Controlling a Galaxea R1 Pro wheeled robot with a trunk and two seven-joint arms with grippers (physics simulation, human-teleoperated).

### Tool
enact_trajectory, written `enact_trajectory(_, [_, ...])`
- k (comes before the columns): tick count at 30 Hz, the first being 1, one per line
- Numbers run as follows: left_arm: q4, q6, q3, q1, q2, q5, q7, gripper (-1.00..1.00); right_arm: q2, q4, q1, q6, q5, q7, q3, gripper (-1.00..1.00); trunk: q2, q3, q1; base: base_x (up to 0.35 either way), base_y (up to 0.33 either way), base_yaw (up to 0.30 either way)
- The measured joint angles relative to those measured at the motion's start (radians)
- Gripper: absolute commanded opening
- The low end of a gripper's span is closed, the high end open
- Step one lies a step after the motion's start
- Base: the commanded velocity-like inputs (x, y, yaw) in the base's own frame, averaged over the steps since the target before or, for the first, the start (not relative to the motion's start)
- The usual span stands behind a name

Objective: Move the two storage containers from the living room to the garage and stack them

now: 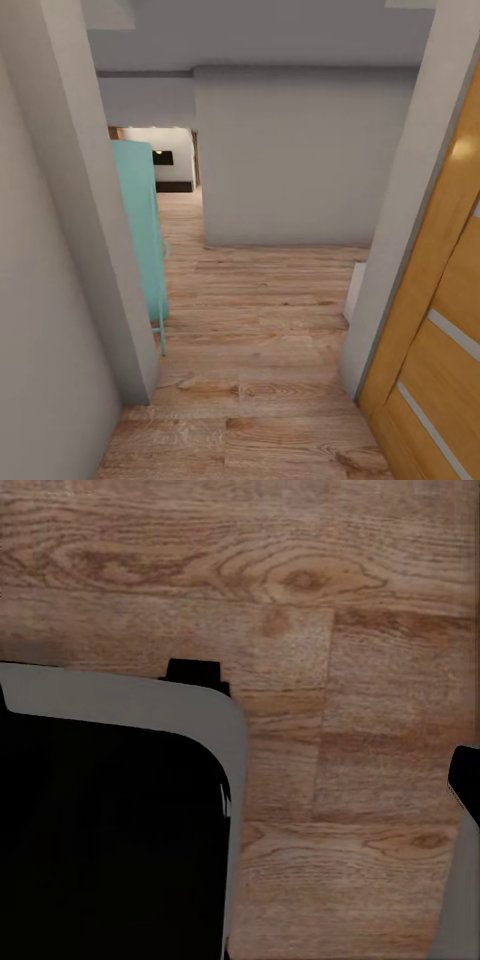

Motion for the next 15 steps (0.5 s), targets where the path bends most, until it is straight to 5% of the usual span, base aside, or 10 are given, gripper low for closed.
enact_trajectory(15, [0.002,0.027,0.0,0.0,0.0,-0.001,0.0,1.0,0.0,-0.001,0.0,0.006,0.011,-0.007,0.008,1.0,0.0,0.0,0.0,0.326,0.0,0.0])
